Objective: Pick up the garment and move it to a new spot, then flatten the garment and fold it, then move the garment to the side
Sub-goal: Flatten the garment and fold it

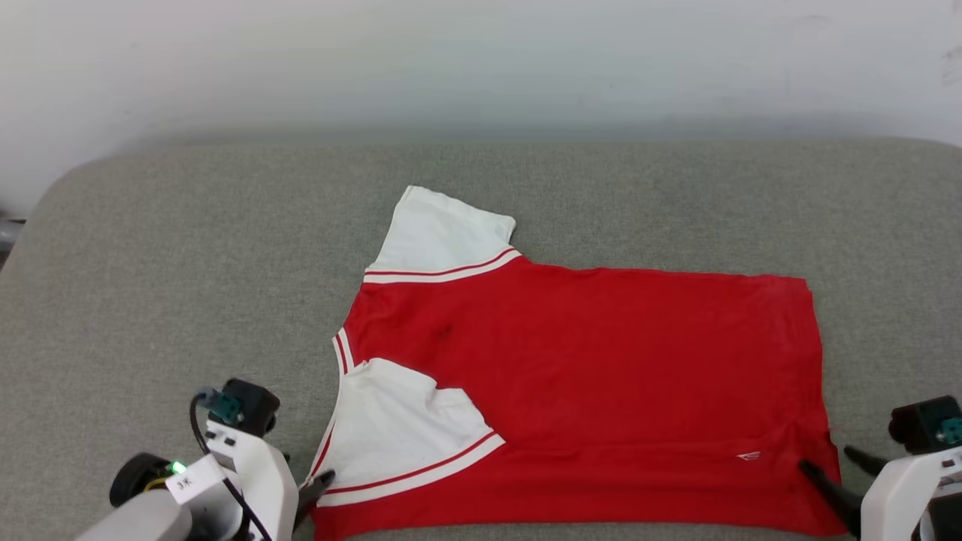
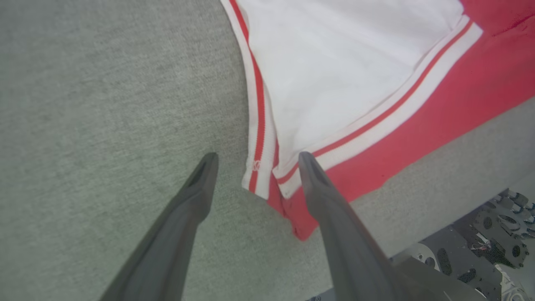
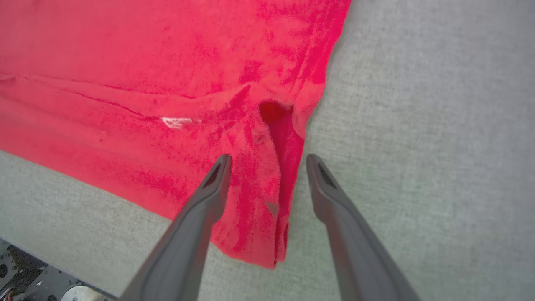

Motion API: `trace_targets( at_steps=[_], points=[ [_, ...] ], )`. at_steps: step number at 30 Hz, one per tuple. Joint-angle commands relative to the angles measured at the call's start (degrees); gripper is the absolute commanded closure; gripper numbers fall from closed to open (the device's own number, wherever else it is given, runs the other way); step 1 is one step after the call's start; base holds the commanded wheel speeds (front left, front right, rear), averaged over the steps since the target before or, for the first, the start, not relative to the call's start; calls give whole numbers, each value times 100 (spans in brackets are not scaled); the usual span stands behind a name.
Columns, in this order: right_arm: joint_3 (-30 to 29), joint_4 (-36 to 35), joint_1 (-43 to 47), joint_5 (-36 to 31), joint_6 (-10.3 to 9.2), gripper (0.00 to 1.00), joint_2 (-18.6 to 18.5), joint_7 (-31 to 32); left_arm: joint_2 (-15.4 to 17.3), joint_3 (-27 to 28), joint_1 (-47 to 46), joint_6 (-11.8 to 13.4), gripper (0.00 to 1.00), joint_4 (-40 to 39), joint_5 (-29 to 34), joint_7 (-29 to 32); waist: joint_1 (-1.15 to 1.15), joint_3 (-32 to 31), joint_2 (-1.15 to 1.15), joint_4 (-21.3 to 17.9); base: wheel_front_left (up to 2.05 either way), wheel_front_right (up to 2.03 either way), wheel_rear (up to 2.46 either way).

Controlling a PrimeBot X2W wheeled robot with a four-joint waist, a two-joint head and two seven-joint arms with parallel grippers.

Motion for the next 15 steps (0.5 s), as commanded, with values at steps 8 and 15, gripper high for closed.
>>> trace_targets(
  at_steps=[8,15],
  points=[
    [-957,-464,70,-836,-8,0,463,-1088,234,376,-523,258,0,-372,488,-642,0,-256,0,-184,0,0,0],
    [-1821,-1190,89,-1398,-7,0,1371,-1911,66,630,-1266,288,0,-359,729,-916,0,-93,0,-413,0,0,0]
  ],
)
